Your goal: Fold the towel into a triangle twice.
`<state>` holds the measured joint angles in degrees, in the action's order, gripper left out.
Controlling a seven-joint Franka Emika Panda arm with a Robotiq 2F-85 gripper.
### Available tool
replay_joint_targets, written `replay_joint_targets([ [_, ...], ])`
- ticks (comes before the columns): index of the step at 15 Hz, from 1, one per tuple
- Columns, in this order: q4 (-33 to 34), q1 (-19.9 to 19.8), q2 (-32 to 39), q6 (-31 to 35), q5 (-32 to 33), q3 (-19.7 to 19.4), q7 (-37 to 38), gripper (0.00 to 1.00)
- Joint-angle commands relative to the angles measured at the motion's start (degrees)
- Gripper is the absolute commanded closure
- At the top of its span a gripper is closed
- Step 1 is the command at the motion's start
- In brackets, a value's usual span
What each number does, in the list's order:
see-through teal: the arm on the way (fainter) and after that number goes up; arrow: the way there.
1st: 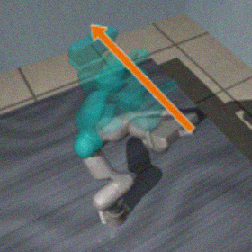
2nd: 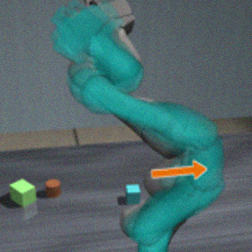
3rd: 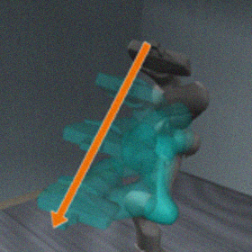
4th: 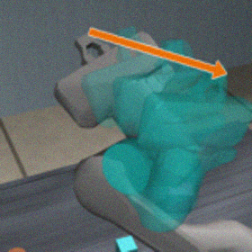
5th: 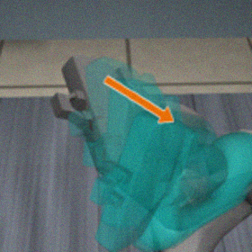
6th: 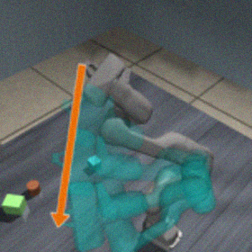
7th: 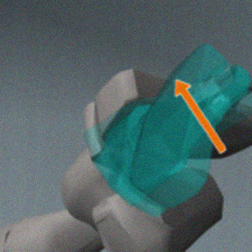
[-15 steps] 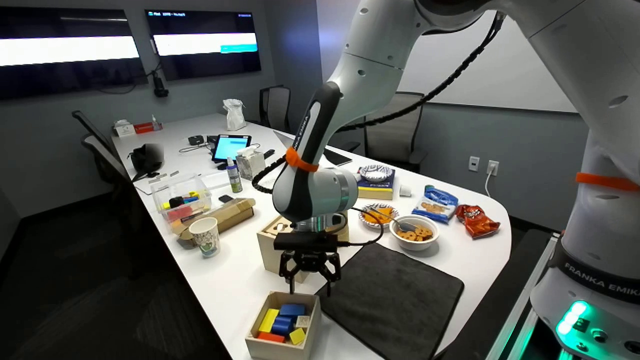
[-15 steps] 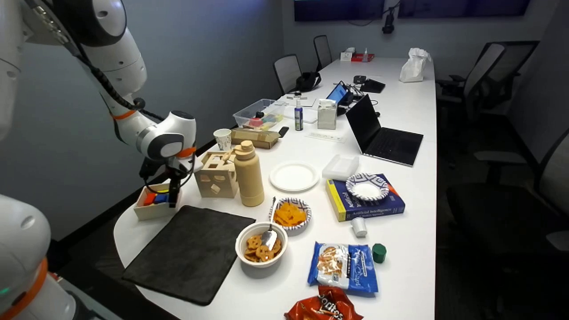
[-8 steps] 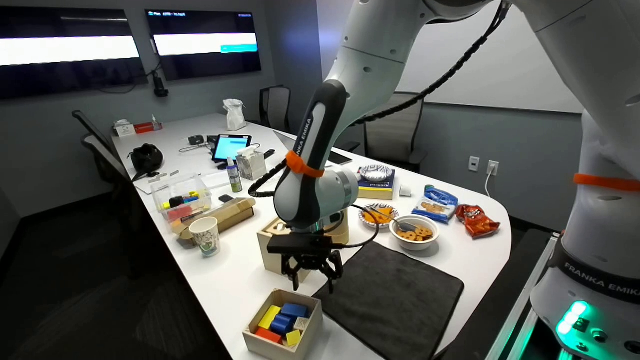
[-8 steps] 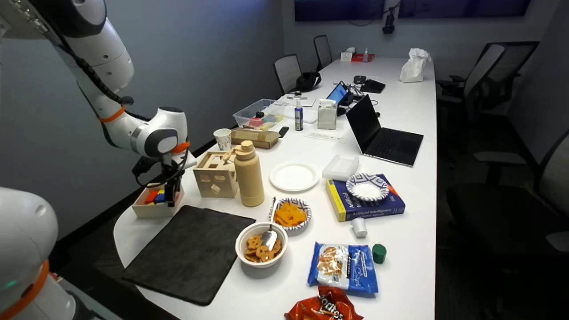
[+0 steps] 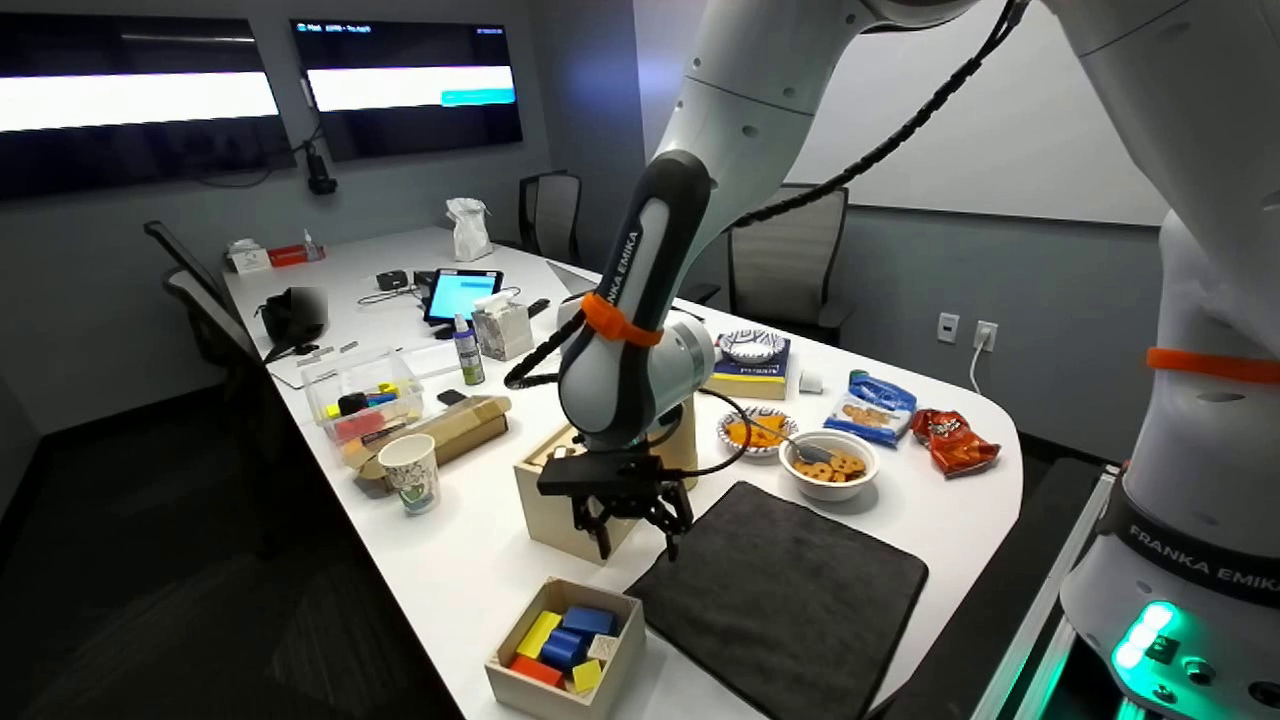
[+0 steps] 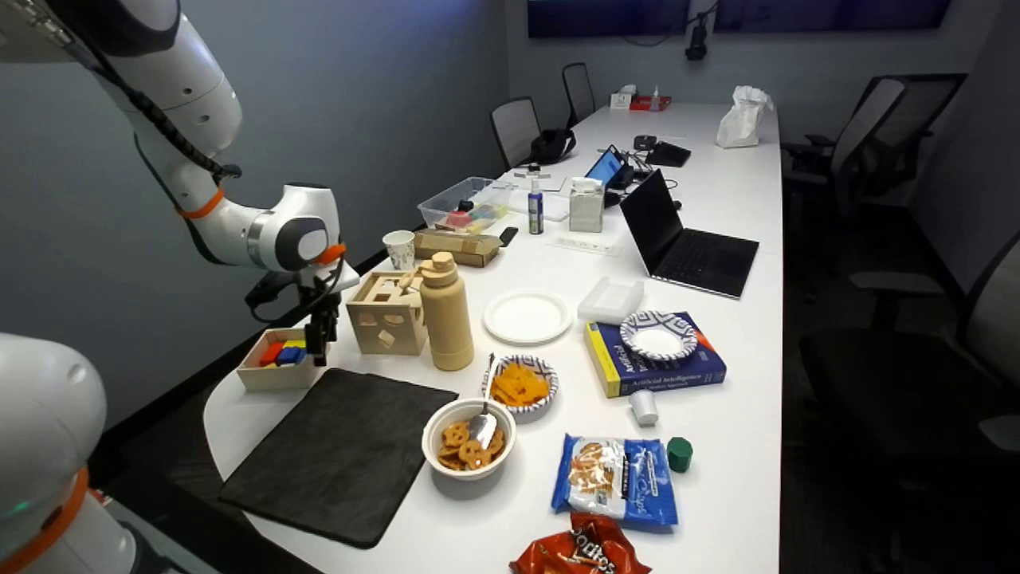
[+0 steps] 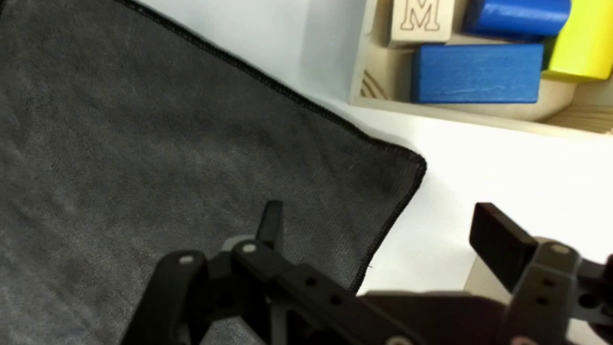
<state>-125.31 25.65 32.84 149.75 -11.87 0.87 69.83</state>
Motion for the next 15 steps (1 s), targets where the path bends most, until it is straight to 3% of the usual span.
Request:
replay_joint_targets([
  [1,4.22,-0.85,1.8,-6.16,4.21,0.33,0.45,0.0],
  [6,9.79,-2.09,5.58,-11.68,6.94,0.7,-1.12,0.01],
  [15,15.26,-3.64,13.76,-9.58,7.87,0.36,-7.81,0.0],
])
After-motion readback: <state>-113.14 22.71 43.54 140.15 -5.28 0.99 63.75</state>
